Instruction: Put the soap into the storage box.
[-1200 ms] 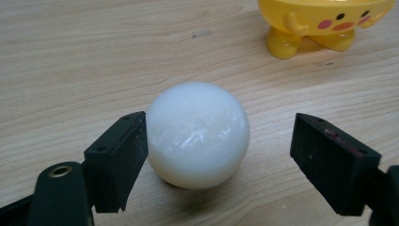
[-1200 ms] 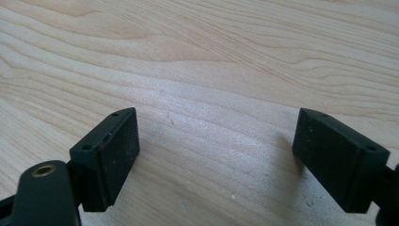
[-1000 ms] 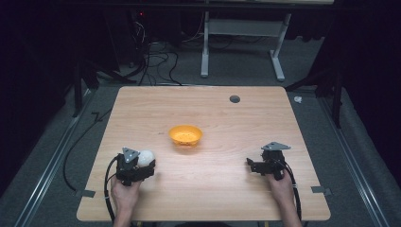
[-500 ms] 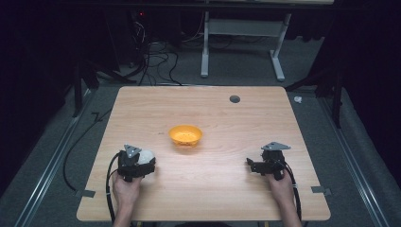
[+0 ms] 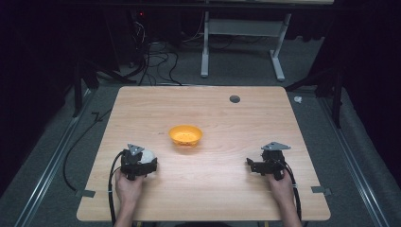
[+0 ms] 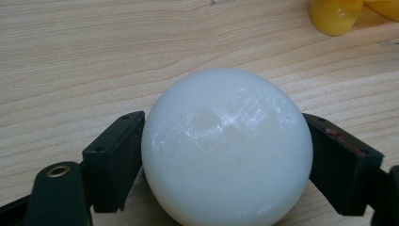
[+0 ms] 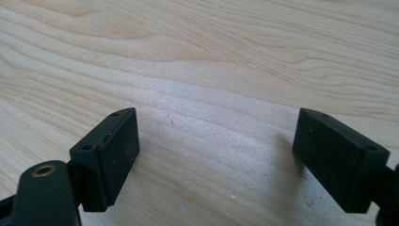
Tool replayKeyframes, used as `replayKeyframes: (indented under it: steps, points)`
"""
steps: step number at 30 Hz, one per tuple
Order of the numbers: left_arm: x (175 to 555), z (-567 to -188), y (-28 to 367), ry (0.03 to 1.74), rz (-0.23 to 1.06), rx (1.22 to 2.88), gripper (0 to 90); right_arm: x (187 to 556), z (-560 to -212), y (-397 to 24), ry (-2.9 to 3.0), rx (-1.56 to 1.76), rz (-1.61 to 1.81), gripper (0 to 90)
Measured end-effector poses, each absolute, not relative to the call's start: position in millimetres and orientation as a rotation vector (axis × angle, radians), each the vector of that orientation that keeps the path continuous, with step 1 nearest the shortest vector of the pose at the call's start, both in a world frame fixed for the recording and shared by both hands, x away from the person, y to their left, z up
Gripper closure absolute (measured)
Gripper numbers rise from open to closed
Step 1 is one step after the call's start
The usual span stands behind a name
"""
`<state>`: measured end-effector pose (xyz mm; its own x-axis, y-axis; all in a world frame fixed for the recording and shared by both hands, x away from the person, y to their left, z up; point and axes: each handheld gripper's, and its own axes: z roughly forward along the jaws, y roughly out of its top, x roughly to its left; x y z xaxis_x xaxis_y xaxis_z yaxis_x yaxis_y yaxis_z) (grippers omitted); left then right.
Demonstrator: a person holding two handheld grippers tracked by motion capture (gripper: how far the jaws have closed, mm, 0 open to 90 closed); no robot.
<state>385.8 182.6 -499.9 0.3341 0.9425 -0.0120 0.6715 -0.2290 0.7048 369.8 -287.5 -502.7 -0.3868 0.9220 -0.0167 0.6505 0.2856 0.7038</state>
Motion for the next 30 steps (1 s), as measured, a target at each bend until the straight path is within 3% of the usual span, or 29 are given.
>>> replayKeyframes:
  steps: [6,30]
  points:
    - [386.5,-501.5,181.0,1.403,0.579,1.995,23.8,369.8,-502.7,-287.5,2.138,1.411,0.866,16.0]
    - [382.3,-496.3,182.7,1.382,0.58,1.985,24.3,369.9,-502.8,-287.6,2.138,1.409,0.866,15.9]
